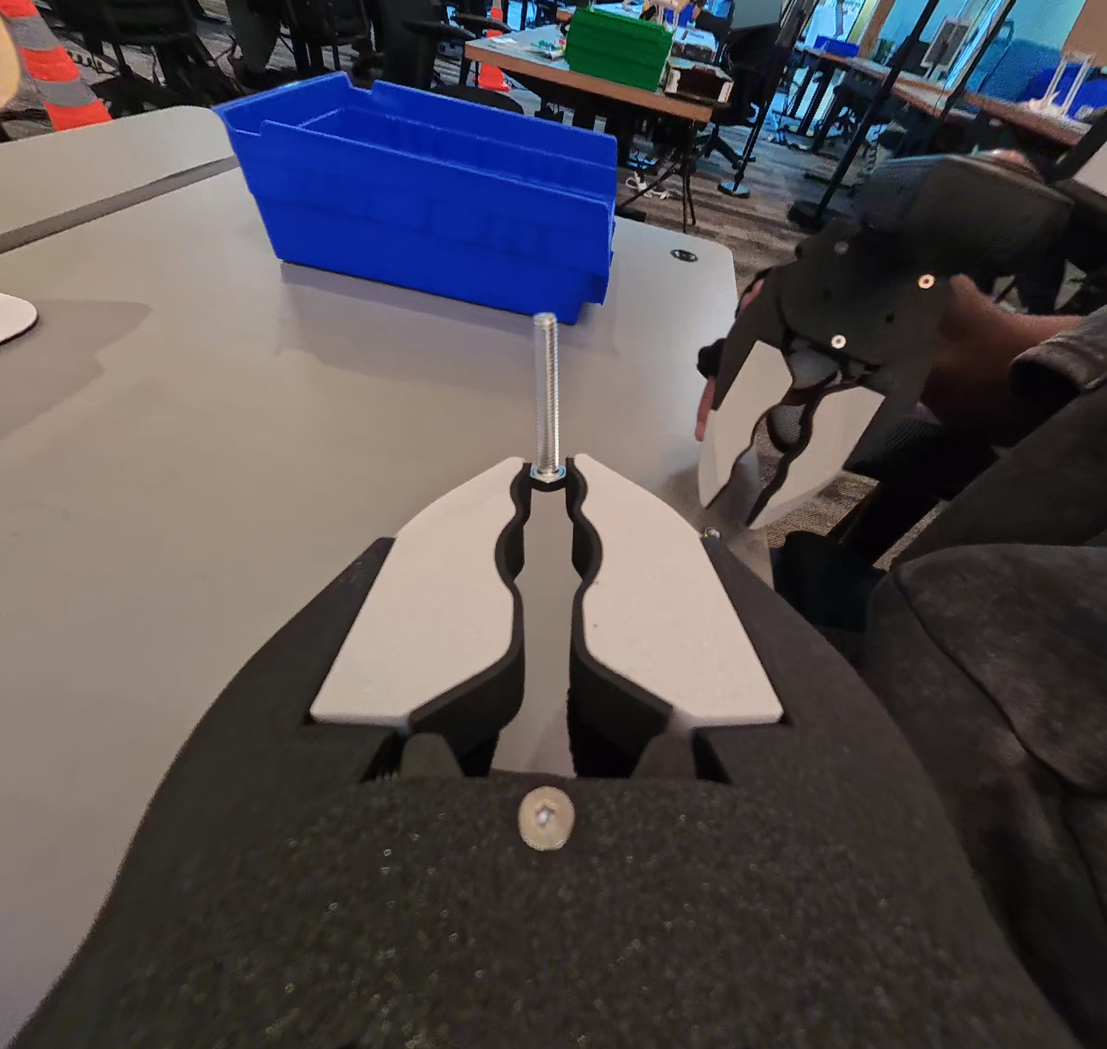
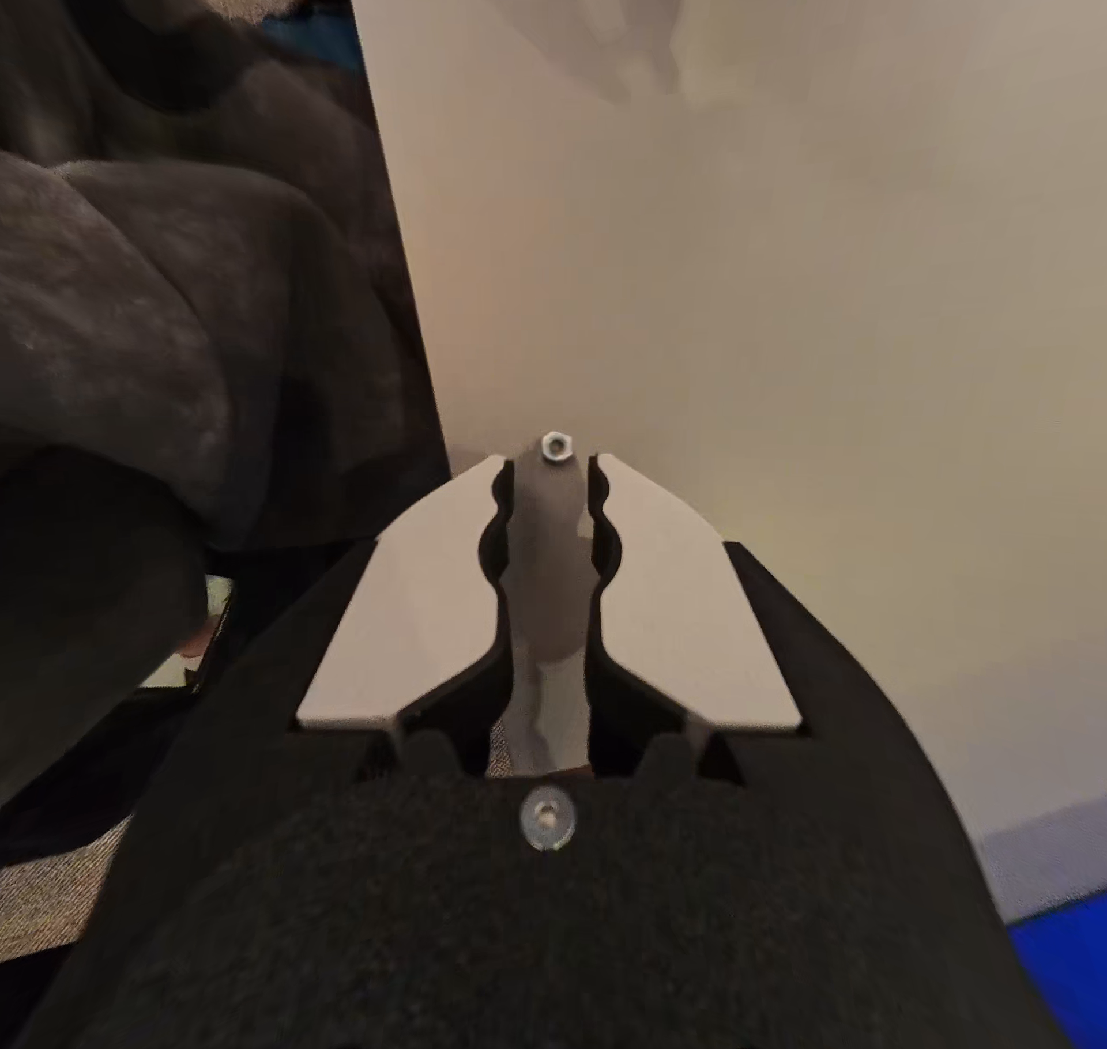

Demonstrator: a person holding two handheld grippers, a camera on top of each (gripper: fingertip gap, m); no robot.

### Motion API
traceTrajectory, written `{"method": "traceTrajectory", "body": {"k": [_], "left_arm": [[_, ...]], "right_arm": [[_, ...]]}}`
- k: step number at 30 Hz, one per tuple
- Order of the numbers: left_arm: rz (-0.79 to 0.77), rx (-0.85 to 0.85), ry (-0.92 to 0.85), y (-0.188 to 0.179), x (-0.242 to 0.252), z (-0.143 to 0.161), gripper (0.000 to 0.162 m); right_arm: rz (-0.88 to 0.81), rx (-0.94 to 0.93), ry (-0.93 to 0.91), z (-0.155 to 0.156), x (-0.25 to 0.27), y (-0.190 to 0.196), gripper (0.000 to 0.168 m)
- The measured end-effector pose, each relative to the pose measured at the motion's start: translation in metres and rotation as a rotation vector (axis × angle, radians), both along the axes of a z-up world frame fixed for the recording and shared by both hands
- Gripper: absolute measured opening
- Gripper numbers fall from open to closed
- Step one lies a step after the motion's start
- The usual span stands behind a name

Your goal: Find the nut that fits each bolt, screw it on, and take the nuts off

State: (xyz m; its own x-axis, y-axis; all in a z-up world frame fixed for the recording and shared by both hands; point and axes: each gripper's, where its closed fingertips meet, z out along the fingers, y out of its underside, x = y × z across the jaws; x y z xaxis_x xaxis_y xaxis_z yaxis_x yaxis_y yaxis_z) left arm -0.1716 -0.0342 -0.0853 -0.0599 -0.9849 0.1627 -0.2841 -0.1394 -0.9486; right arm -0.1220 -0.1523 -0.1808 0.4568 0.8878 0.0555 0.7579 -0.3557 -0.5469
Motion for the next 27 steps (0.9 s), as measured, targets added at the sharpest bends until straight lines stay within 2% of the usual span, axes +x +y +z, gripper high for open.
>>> {"method": "traceTrajectory", "body": {"k": [9,13,17,19,24,27], "left_arm": [[-0.044,0.024,0.022,-0.009,0.006,-0.001,0.010],[-0.060,0.029,0.037,-0.012,0.005,-0.005,0.010],[-0.070,0.025,0.050,-0.015,0.004,-0.009,0.010],[-0.095,0.012,0.049,-0.019,0.003,-0.008,0.010],[-0.207,-0.005,0.069,-0.036,0.002,-0.010,0.010],[-0.251,0.006,0.089,-0.045,0.003,-0.011,0.010]], "right_arm": [[0.051,-0.058,-0.115,-0.011,-0.006,0.010,0.019],[0.057,-0.131,-0.084,-0.013,-0.007,0.005,0.010],[0.076,-0.089,-0.117,-0.009,0.000,0.011,0.010],[0.101,-0.022,-0.026,0.014,-0.004,0.021,0.010],[0.206,0.186,0.244,0.122,-0.020,0.066,0.010],[0.366,0.178,0.341,0.153,-0.039,0.075,0.010]]}}
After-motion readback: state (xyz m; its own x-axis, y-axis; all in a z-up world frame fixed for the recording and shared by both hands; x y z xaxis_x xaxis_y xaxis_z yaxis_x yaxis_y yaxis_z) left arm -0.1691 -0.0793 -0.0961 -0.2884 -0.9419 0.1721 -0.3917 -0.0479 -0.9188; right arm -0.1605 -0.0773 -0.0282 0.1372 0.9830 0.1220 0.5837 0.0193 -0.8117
